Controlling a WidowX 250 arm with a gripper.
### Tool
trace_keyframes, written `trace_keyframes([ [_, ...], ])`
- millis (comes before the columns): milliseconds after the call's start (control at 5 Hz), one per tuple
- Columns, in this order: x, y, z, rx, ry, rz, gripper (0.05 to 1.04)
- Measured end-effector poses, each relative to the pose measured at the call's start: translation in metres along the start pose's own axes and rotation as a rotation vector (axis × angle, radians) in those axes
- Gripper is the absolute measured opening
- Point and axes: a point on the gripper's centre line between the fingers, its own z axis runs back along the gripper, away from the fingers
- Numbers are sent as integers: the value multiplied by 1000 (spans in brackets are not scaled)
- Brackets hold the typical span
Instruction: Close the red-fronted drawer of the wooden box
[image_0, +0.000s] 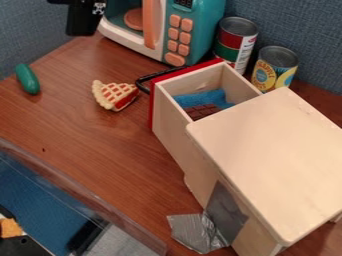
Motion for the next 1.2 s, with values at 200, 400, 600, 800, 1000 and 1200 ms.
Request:
trace_keyframes([
  [200,2,-1,-4,-12,13,-13,1001],
  [400,12,19,-18,-38,21,-118,1001],
  [600,34,47,-31,-29,-3,-380,1001],
  [800,62,79,-56,-138,50,-660,1001],
  [1000,86,93,-72,-207,103,-908,1001],
  [1200,116,78,-73,-179,51,-1171,1001],
])
